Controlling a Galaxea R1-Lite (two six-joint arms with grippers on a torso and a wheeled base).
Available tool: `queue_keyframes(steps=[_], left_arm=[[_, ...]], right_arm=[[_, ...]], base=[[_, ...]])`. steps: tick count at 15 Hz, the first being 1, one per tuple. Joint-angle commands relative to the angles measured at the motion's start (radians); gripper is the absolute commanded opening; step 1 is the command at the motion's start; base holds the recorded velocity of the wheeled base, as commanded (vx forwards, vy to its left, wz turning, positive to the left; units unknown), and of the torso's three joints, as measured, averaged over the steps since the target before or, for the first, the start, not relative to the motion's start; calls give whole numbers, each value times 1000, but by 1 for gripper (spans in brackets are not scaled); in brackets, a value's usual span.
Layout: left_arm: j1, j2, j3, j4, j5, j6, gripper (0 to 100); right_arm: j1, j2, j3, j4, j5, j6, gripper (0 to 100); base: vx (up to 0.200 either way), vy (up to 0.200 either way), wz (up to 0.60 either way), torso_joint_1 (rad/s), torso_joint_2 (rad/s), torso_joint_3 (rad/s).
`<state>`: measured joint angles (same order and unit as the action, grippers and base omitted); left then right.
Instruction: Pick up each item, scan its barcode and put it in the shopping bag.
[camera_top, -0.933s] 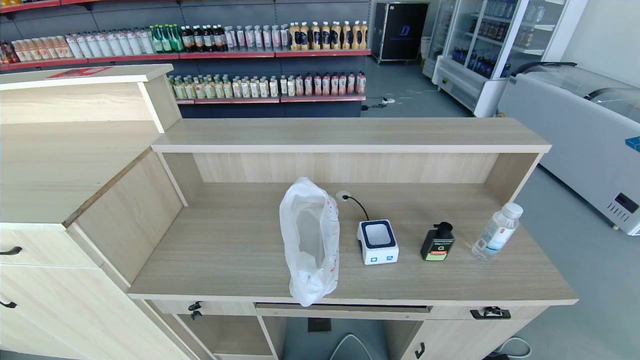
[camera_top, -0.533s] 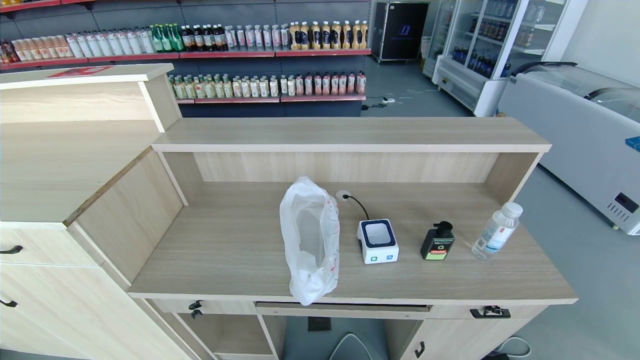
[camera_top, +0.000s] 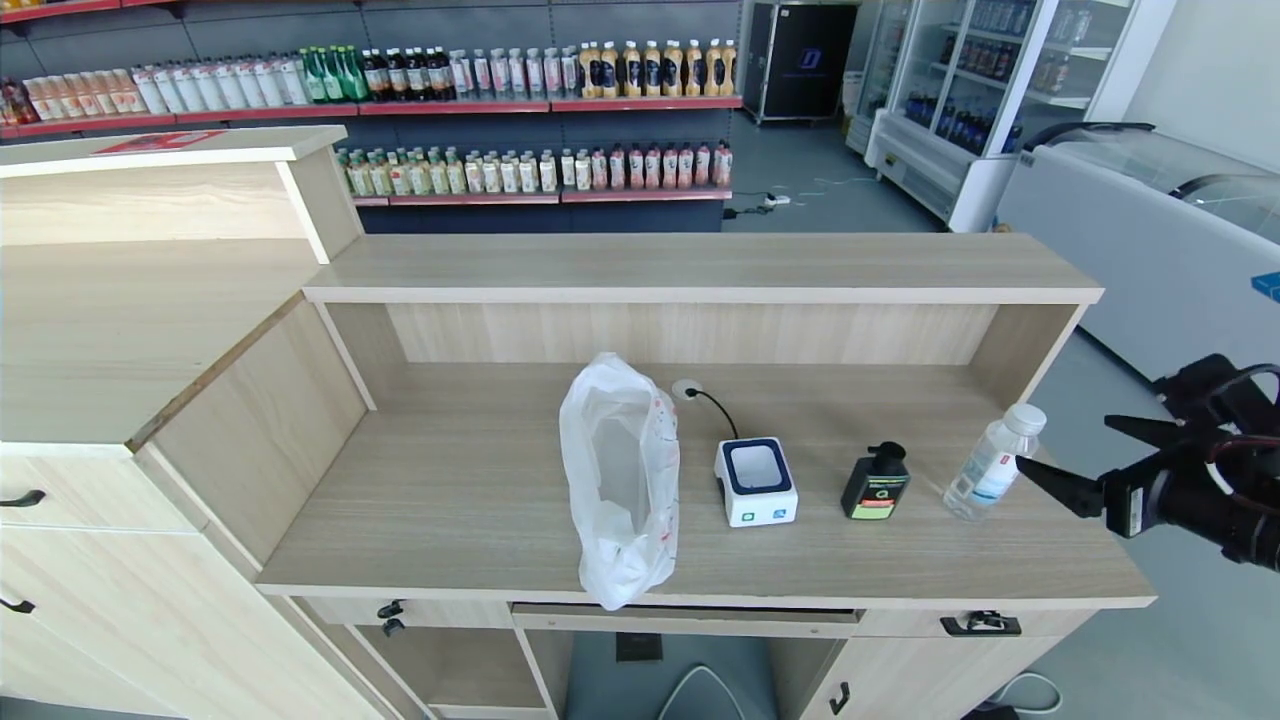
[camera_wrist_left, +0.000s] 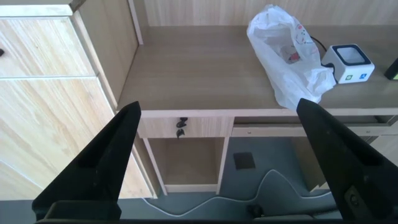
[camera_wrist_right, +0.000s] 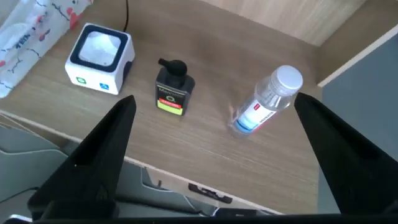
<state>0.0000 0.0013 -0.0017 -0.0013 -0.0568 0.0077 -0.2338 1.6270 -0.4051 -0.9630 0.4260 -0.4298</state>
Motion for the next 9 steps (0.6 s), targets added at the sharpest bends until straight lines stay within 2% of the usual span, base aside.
queue_keyframes(steps=[1,4,9], left_arm=[[0,0,0,0,0,0,100],[0,0,0,0,0,0,100],[0,0,0,0,0,0,100]], right_arm=[[-50,203,-12,-23,63,-96,100],[-50,298,-98,-23,86,-150,100],[-50,453,-233,-22,188,-270,100]], base=[[0,0,0,0,0,0],[0,0,0,0,0,0],[0,0,0,0,0,0]])
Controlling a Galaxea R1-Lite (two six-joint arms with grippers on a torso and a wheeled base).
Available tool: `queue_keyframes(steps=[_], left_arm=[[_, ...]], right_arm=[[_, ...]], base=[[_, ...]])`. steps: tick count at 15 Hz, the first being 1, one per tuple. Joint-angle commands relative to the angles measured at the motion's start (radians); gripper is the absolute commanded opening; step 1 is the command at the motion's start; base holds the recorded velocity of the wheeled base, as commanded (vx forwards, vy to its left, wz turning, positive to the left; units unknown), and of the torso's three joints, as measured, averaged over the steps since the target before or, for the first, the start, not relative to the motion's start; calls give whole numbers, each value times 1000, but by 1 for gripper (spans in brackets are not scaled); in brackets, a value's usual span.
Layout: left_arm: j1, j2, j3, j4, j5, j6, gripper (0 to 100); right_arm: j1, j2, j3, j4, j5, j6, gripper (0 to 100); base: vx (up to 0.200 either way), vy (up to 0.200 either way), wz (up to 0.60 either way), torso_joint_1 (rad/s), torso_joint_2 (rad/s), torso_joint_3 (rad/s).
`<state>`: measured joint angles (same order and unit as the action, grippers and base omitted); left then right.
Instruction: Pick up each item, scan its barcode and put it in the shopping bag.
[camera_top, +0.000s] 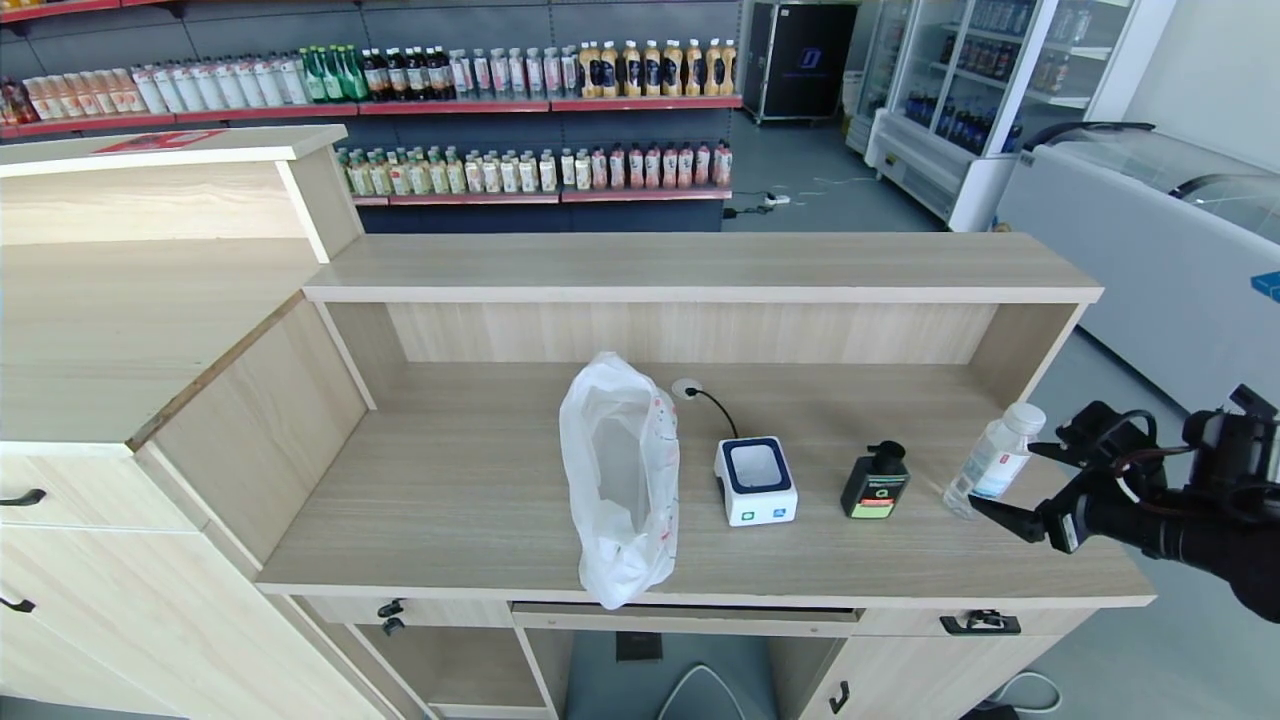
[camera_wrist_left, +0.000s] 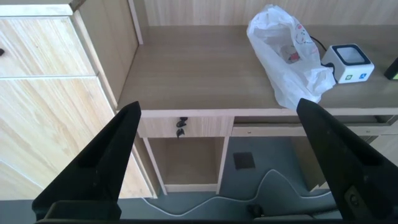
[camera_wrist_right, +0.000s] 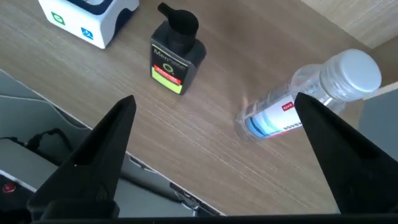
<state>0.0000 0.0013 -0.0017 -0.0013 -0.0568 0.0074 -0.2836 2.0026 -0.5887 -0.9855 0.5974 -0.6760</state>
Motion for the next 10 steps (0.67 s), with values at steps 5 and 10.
queue_keyframes(steps=[5,10], left_arm=[[0,0,0,0,0,0,100],[0,0,0,0,0,0,100]], right_arm=[[0,176,-129,2,47,-122,100],[4,254,-230,5,81,-155,100]], base=[[0,0,0,0,0,0],[0,0,0,0,0,0]])
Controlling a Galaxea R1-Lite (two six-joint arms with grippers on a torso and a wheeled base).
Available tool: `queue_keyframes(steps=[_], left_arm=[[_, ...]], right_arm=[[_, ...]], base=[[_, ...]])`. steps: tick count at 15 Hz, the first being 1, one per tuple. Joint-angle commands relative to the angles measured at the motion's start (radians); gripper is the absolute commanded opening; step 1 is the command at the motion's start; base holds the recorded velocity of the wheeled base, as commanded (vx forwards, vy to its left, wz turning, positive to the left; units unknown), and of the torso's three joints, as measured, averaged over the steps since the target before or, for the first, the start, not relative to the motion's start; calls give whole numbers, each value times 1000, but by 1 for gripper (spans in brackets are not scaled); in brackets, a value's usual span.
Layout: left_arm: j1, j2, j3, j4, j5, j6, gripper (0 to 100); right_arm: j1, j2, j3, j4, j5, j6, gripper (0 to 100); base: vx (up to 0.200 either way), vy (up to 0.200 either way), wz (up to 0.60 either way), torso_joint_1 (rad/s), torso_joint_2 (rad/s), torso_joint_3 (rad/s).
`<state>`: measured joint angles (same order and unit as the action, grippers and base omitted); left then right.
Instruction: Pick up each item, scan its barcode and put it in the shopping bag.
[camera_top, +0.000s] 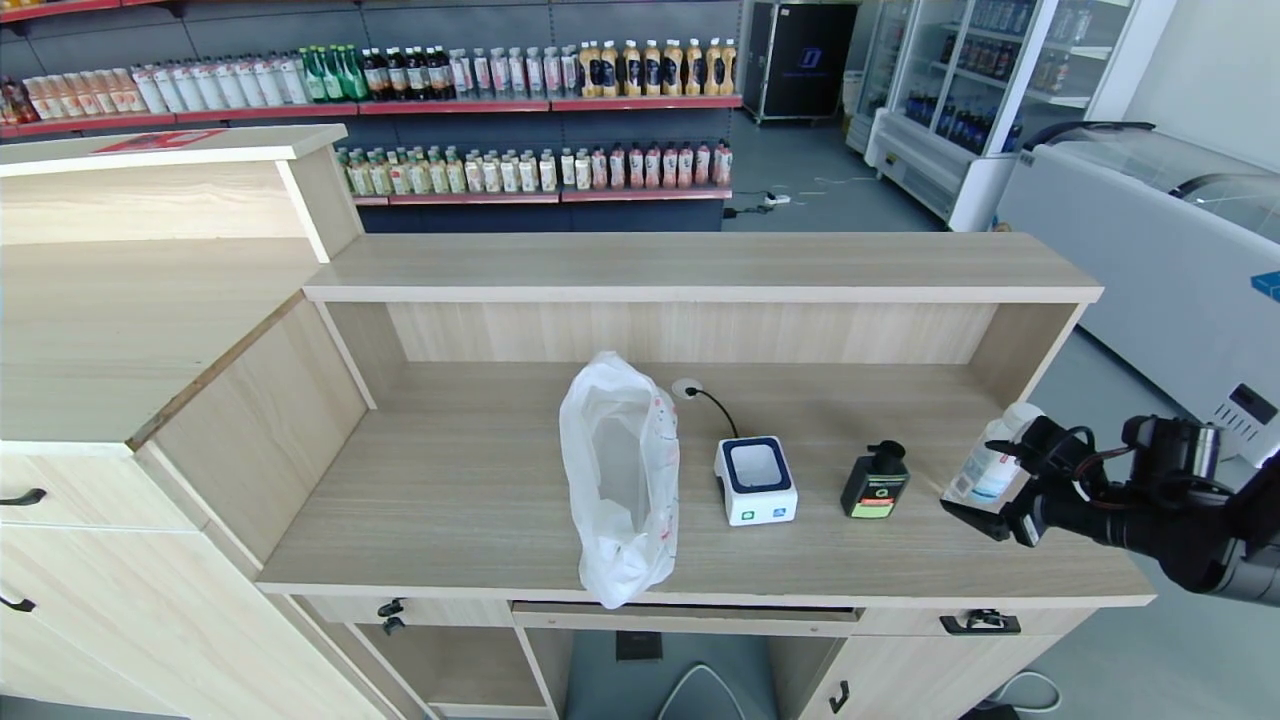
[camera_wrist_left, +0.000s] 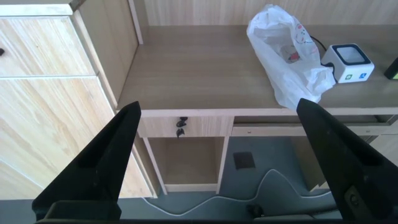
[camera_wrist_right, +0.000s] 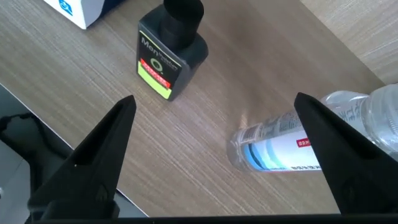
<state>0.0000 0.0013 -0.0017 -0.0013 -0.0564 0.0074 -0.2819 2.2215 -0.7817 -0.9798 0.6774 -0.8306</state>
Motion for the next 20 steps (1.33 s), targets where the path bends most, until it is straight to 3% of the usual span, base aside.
queue_keyframes(steps=[1,8,15,20], left_arm=[[0,0,0,0,0,0,100],[0,0,0,0,0,0,100],[0,0,0,0,0,0,100],[0,0,0,0,0,0,100]], right_arm=[[7,49,-57,0,7,-4,100],[52,159,-134,3,45,-19,100],[109,253,-320,70,44,-19,100],[152,297,-347,92,44,-19,100]], base=[[0,0,0,0,0,0],[0,0,0,0,0,0],[0,0,0,0,0,0],[0,0,0,0,0,0]])
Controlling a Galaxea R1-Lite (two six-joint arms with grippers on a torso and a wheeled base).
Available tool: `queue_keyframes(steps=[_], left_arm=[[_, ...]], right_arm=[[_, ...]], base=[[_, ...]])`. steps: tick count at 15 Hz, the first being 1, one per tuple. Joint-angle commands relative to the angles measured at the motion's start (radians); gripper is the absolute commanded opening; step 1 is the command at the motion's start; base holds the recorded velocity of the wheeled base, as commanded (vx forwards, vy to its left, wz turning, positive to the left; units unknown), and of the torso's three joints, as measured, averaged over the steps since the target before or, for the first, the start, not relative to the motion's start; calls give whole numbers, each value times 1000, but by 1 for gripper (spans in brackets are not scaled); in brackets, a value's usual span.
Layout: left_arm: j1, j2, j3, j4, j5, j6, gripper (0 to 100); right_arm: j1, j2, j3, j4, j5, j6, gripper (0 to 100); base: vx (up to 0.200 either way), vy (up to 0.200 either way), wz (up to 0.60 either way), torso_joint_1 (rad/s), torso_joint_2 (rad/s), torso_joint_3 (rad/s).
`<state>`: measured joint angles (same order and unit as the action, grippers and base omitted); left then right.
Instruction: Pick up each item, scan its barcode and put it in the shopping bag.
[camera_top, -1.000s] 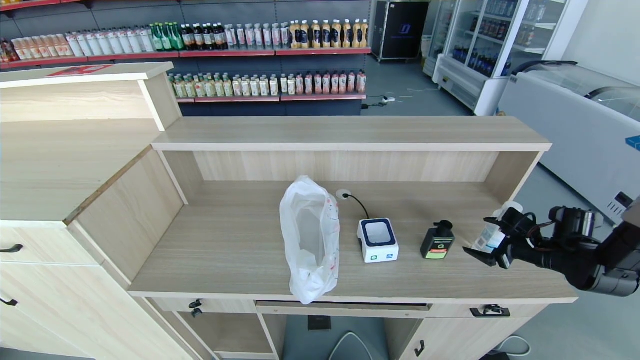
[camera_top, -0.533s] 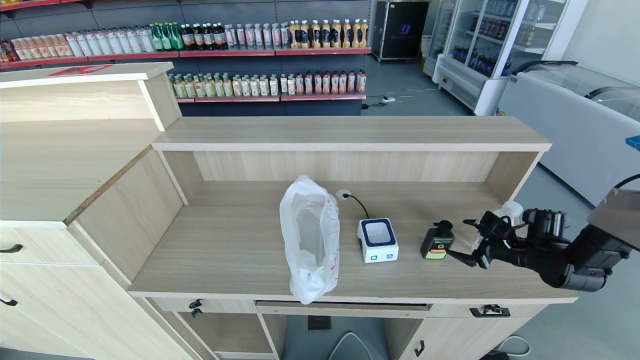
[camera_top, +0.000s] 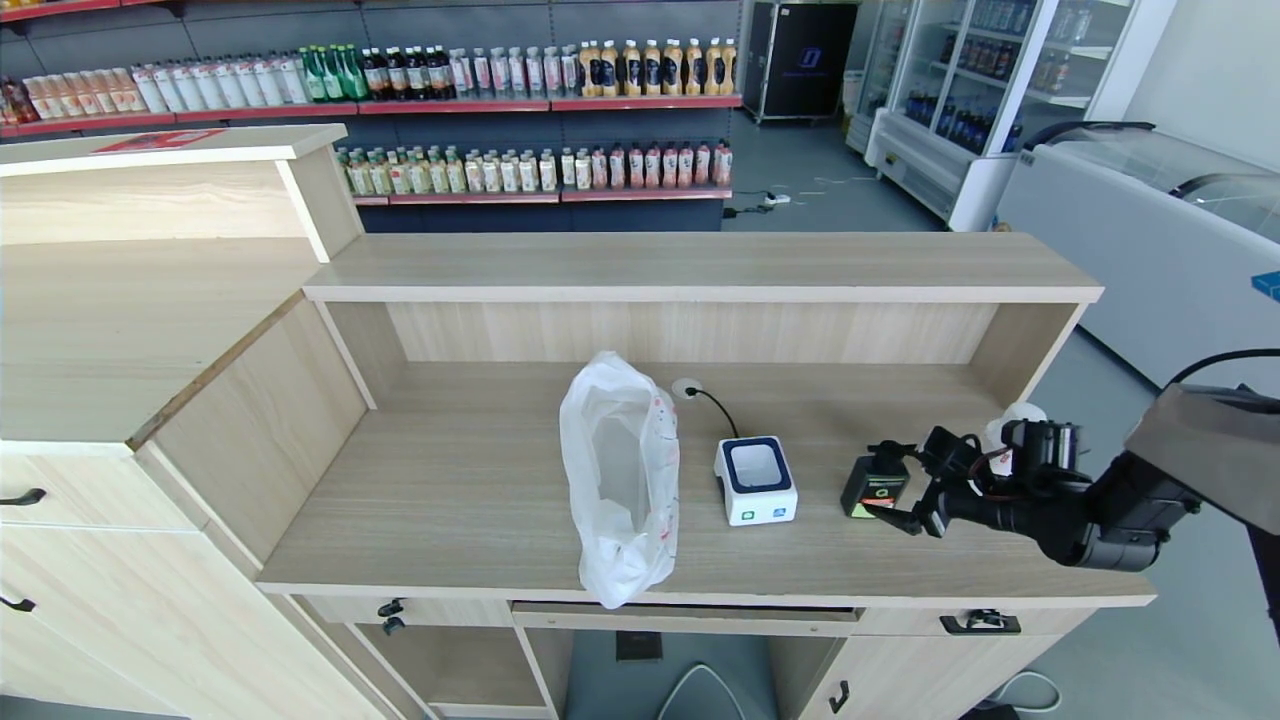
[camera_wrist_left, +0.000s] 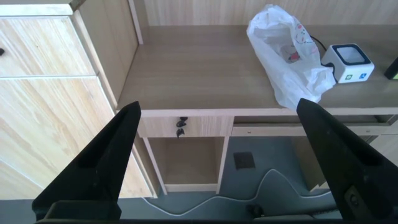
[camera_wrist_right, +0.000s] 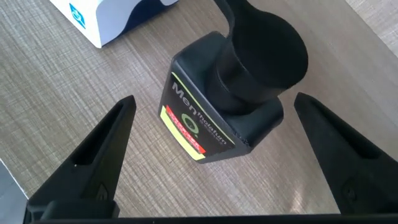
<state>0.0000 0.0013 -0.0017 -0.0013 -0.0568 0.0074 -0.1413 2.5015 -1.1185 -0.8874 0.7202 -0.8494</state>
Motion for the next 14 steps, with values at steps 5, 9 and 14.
queue_keyframes(steps=[5,9,14], left_arm=[[0,0,0,0,0,0,100],[0,0,0,0,0,0,100],[0,0,0,0,0,0,100]], right_arm=[[42,74,-103,22,-4,1,100],[54,100,-109,22,-5,0,100],[65,117,-119,18,-4,0,0]], base=[[0,0,0,0,0,0],[0,0,0,0,0,0],[0,0,0,0,0,0]])
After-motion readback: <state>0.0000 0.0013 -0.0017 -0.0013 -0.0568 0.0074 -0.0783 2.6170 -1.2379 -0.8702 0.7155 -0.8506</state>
